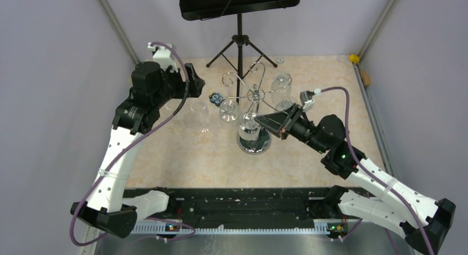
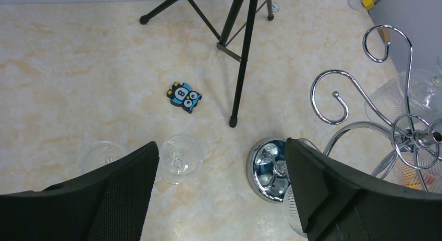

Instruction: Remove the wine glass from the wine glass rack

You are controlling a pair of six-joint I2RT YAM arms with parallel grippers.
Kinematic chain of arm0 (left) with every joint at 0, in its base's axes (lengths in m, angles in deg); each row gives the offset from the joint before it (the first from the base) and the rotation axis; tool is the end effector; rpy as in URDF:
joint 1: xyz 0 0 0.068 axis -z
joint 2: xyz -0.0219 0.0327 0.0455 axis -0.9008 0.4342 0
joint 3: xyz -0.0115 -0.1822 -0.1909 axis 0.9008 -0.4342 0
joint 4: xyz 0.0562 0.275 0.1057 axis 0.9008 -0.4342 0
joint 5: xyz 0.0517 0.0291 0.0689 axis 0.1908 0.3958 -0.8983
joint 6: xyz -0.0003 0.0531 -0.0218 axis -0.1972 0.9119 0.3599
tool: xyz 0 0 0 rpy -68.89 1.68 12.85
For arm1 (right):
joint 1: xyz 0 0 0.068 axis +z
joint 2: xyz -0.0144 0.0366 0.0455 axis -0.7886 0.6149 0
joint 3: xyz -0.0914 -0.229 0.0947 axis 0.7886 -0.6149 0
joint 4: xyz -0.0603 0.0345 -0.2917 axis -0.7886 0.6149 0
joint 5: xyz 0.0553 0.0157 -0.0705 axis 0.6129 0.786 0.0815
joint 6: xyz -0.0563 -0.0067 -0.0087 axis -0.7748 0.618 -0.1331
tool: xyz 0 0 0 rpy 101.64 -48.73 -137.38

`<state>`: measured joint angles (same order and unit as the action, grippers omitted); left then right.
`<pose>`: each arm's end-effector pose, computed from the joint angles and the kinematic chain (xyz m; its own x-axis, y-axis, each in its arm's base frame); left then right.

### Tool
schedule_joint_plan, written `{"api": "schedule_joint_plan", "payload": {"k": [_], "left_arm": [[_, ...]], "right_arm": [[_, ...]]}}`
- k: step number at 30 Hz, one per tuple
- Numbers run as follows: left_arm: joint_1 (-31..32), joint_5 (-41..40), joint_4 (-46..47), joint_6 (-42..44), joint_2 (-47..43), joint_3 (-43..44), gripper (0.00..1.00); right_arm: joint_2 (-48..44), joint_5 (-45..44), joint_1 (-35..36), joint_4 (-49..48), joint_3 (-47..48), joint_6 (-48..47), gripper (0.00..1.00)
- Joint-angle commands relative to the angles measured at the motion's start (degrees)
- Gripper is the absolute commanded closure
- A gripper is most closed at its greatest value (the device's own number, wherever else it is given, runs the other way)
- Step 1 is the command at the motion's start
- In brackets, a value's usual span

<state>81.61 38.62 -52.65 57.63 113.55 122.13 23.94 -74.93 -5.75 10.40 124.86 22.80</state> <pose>0.2615 -0.0843 0.4545 -0.3764 -0.1513 -0.9140 0.2671 0.9270 -0.2634 0.1649 0.1801 0.3521 -0.7702 0.5917 -0.2381 -0.2444 0.0711 0.9671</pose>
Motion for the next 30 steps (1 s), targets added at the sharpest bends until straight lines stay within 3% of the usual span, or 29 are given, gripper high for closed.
{"api": "schedule_joint_plan", "payload": {"k": [1,15,30], "left_arm": [[-0.2,0.8,2.9,-0.2,-1.0,0.4,0.06],[-0.2,-0.2,3.0,0.0,-2.9,-0.1,0.06],[-0.2,0.3,3.6,-0.7,-3.4,-0.9,0.06]], "right_arm": [[0.9,-1.5,-0.3,-7.6,3.6,-1.8,1.00],[-2.5,-13.2,-0.3,-1.7,3.8,-1.9,1.00],[-2.1,-17.2,-0.3,-0.7,3.7,2.6,1.00]]}}
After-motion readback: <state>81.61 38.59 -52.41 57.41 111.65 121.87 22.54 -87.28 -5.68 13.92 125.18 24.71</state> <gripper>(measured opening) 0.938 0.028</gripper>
